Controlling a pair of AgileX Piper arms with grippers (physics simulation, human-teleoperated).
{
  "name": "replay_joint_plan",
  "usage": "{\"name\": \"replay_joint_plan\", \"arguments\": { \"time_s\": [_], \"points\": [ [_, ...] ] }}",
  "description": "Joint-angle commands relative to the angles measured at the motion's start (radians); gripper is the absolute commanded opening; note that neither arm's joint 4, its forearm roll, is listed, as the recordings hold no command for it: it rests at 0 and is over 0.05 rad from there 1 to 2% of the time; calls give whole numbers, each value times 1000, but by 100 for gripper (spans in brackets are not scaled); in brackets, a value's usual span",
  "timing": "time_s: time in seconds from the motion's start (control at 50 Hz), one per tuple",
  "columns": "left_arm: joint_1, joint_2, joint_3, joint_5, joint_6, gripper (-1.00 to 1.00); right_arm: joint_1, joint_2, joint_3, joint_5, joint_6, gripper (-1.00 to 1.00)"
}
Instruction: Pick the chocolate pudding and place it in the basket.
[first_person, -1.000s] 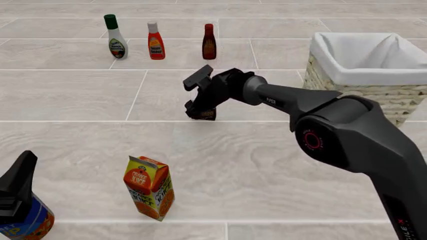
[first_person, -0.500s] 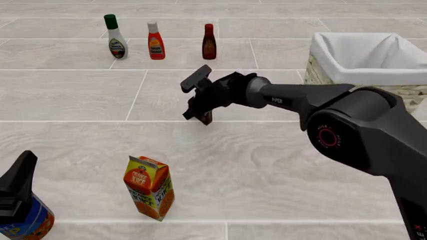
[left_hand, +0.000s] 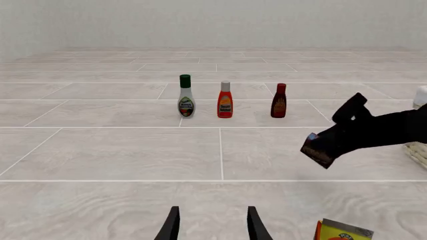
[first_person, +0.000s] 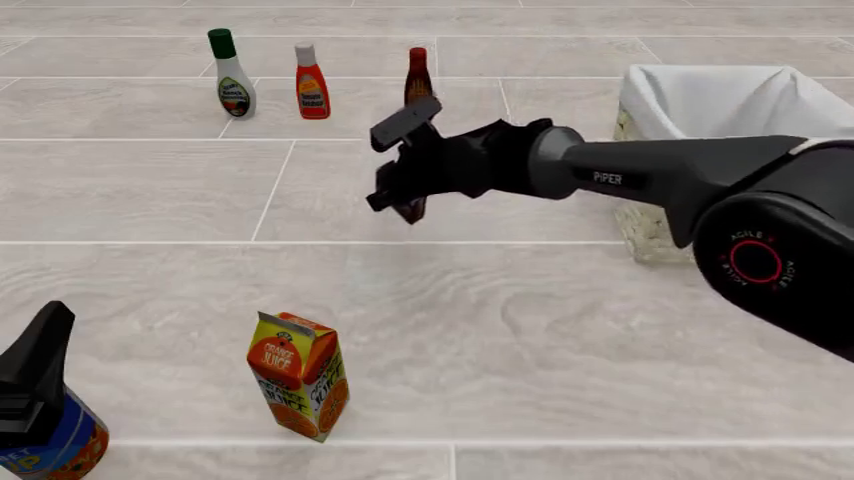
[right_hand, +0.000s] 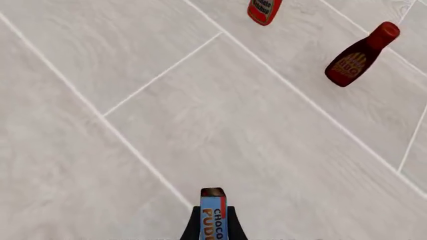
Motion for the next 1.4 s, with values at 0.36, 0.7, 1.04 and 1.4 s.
{"name": "replay_joint_plan", "arguments": {
  "time_s": [0.36, 0.7, 1.04, 1.4],
  "points": [
    [0, 0, 0, 0, 0, 100, -71, -184, 4, 82, 35, -100],
    [0, 0, 0, 0, 0, 100, -104, -239, -69, 171, 66, -100],
    [0, 0, 0, 0, 0, 100, -175, -276, -119, 218, 81, -100],
    [0, 0, 0, 0, 0, 100, -286, -292, -239, 305, 121, -100]
  ]
}}
